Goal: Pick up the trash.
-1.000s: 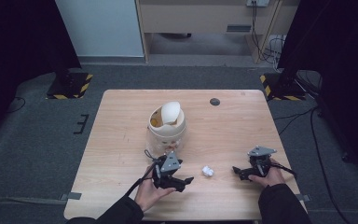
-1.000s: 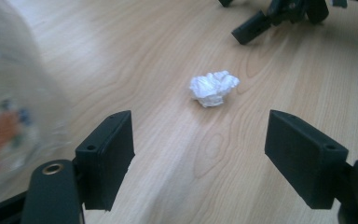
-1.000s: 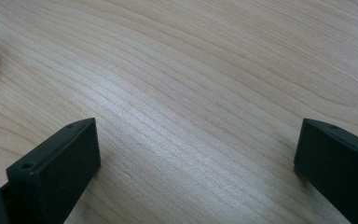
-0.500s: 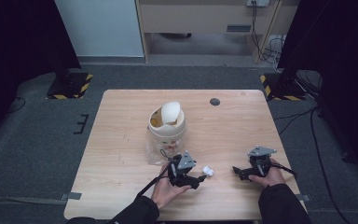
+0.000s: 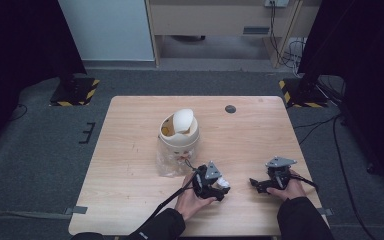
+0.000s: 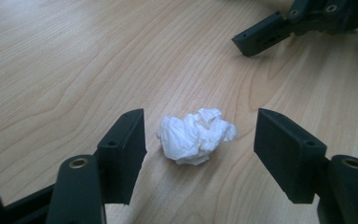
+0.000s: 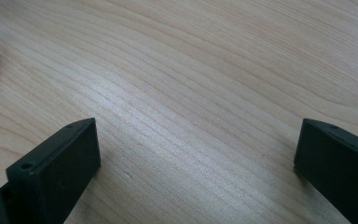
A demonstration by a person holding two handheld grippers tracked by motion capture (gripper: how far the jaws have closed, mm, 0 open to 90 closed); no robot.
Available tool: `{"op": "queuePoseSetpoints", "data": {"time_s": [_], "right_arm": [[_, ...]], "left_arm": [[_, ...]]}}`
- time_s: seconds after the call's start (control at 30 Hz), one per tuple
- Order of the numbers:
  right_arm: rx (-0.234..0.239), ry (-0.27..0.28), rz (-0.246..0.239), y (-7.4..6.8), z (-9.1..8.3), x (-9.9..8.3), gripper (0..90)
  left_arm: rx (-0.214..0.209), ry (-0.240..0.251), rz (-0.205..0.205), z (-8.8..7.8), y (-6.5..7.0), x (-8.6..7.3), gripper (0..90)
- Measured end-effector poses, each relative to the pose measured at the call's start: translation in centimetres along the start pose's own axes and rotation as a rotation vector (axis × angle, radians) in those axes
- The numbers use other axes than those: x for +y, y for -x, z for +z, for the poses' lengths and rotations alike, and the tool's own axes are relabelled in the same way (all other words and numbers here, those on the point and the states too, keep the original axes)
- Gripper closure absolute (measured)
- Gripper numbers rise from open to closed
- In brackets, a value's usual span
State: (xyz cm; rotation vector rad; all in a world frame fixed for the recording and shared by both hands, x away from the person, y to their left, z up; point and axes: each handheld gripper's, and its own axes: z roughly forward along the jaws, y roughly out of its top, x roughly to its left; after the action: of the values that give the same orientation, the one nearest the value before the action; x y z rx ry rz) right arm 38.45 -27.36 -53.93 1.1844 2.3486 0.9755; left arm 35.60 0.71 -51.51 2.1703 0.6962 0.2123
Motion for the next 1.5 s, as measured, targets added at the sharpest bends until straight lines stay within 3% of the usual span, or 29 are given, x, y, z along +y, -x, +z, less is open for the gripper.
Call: {"op": "queuePoseSetpoints", "data": {"time_s": [0.2, 0.47, 0.57, 0.9, 1.1, 1.3, 1.5], "right_arm": [[0.0, 0.0, 0.0, 0.0, 0.0, 0.0, 0.5], [0.0, 0.0, 0.0, 0.0, 0.0, 0.0, 0.5], [0.0, 0.0, 0.0, 0.0, 0.0, 0.0, 0.5], [0.0, 0.0, 0.0, 0.0, 0.0, 0.0, 0.5], [0.0, 0.0, 0.0, 0.0, 0.0, 0.0, 0.5], [-0.001, 0.0, 0.0, 0.0, 0.0, 0.0, 0.5], [-0.001, 0.0, 0.0, 0.0, 0.0, 0.0, 0.5]], "left_arm": [[0.022, -0.035, 0.005, 0.6, -0.3, -0.2, 40.6], [0.02, -0.062, 0.006, 1.2, -0.6, -0.4, 51.3], [0.015, -0.065, -0.002, 1.3, -0.7, -0.4, 56.5], [0.005, -0.061, 0.028, 0.9, -0.7, -0.2, 65.1], [-0.006, -0.044, 0.047, -0.7, -0.7, 0.1, 65.6], [-0.008, 0.003, 0.048, -4.1, -1.0, 0.2, 65.3], [0.004, 0.032, 0.03, -7.2, -1.6, -0.9, 65.1]]}}
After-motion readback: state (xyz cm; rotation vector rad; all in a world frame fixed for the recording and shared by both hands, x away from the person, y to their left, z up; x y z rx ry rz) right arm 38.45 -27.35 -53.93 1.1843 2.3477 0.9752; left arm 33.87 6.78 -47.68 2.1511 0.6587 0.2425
